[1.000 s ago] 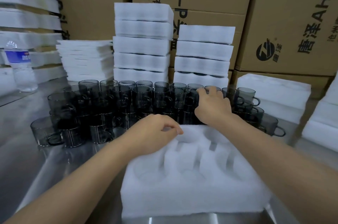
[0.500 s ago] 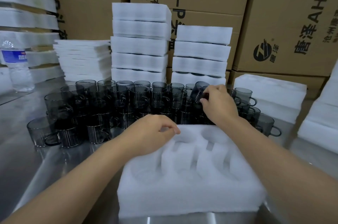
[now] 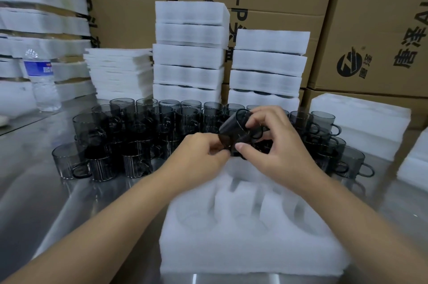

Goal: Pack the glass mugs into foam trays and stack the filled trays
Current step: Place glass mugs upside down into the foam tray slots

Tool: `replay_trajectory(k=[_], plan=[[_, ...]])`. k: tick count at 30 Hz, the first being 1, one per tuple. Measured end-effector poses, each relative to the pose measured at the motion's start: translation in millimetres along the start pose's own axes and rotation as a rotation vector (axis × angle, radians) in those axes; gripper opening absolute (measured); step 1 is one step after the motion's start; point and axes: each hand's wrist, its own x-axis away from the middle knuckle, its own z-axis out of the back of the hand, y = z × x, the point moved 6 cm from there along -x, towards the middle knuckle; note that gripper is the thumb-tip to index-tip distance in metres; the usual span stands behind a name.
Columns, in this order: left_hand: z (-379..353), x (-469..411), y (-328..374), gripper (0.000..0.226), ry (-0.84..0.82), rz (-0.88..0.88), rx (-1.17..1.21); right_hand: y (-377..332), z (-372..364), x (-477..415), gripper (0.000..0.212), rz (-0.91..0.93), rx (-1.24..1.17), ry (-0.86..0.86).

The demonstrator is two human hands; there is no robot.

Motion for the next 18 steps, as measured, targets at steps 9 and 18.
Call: replay_trajectory(k=[9,18], plan=[[-5.5,-3.4,-2.4,0.023,-0.189,0.228,0.910,-11.2,4.2,2.1,0.062,0.169,0.124,0.055],[-0.8,-8.4,-27.5,0.051,-0.096,0.423,0.996,-3.6,-6.6,4.7,0.062,0.098,0.139,-0.140]])
